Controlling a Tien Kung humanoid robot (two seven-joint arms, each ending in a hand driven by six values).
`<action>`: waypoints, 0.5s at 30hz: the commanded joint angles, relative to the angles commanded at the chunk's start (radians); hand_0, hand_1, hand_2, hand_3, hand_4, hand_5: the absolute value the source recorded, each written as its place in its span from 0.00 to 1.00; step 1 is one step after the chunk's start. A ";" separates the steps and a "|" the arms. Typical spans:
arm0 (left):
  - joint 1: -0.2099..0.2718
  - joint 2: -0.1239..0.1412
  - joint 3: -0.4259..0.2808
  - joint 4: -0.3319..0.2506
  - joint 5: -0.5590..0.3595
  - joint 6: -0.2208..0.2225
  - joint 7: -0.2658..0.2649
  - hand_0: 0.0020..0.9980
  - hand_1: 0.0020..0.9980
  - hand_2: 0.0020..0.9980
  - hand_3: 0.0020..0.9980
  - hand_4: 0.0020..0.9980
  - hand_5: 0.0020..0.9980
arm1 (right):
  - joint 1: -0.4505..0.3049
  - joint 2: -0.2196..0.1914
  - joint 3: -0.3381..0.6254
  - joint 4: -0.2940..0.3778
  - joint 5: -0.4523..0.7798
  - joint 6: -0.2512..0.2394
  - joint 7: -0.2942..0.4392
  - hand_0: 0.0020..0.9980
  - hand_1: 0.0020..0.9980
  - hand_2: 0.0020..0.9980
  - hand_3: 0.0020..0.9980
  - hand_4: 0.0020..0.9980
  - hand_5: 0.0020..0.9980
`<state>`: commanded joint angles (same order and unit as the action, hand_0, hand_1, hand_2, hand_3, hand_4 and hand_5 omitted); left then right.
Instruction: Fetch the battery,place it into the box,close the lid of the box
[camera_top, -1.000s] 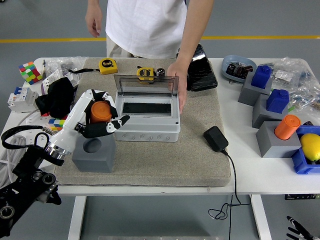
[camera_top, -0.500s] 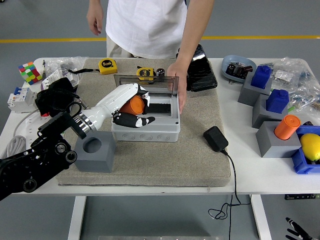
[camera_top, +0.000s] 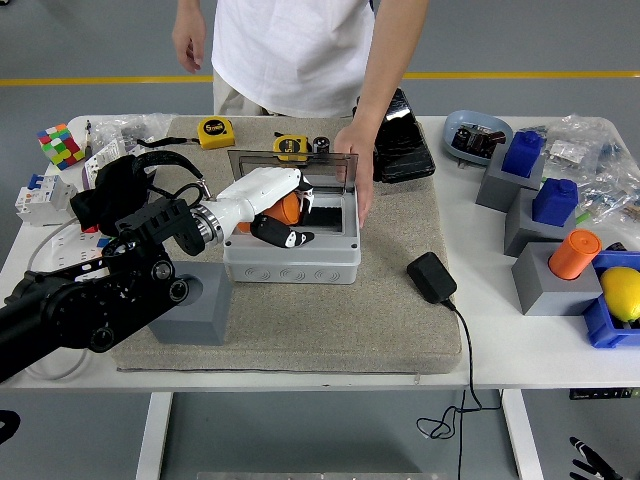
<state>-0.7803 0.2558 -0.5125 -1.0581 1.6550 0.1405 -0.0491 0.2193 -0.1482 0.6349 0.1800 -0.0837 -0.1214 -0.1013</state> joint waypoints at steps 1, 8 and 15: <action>-0.006 -0.005 0.004 0.007 -0.002 0.000 0.002 0.11 0.13 0.21 0.24 0.74 0.00 | 0.000 0.000 -0.002 0.000 0.002 0.000 0.000 0.62 0.69 0.67 0.55 0.91 0.48; -0.034 -0.041 0.008 0.050 -0.021 0.011 0.014 0.12 0.15 0.22 0.29 0.86 0.00 | -0.001 0.000 -0.008 0.000 0.008 0.000 0.000 0.62 0.69 0.67 0.55 0.91 0.48; -0.049 -0.072 -0.002 0.073 -0.040 0.034 0.006 0.14 0.20 0.27 0.38 0.89 0.00 | 0.000 -0.002 -0.018 0.000 0.015 0.001 0.001 0.62 0.69 0.67 0.55 0.91 0.48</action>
<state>-0.8289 0.1837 -0.5140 -0.9847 1.6154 0.1742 -0.0431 0.2192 -0.1503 0.6171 0.1800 -0.0690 -0.1204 -0.1007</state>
